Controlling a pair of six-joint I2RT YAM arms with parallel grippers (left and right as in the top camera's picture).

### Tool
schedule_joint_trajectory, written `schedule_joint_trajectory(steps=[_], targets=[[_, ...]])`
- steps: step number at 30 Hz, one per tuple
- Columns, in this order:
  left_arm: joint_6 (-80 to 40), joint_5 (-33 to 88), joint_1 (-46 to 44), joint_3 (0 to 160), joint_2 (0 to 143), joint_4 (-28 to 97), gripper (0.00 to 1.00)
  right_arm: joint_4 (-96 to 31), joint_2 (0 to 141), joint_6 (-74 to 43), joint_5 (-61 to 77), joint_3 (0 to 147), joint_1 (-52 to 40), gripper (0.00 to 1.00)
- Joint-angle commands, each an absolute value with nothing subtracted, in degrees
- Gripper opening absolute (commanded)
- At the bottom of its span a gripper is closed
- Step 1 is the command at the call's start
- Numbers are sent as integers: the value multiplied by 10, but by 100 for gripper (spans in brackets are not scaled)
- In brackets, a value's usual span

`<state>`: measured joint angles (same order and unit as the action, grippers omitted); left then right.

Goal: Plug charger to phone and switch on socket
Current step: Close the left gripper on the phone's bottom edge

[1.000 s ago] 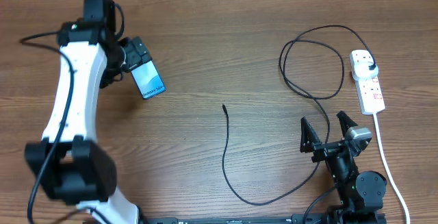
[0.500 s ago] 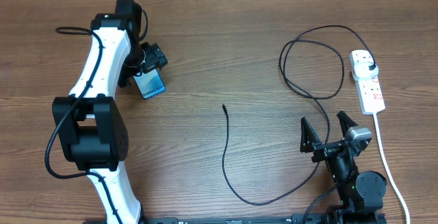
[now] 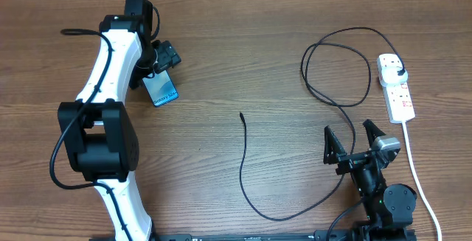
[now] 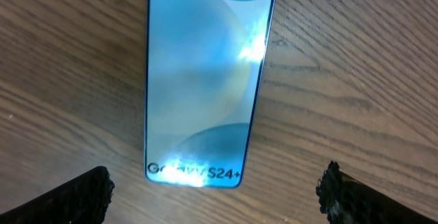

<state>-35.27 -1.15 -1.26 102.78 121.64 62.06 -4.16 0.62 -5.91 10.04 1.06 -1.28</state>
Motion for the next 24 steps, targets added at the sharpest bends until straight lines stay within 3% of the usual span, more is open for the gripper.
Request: schedule_joint_trajectory(steps=[1,24], targets=[[-356,-20,-11,1040,1254,608,100,-40,2,-55,94,5,-16,100],[-317,15,33,1040,1300,571,100,-40,2,-55,94,5,-16,100]])
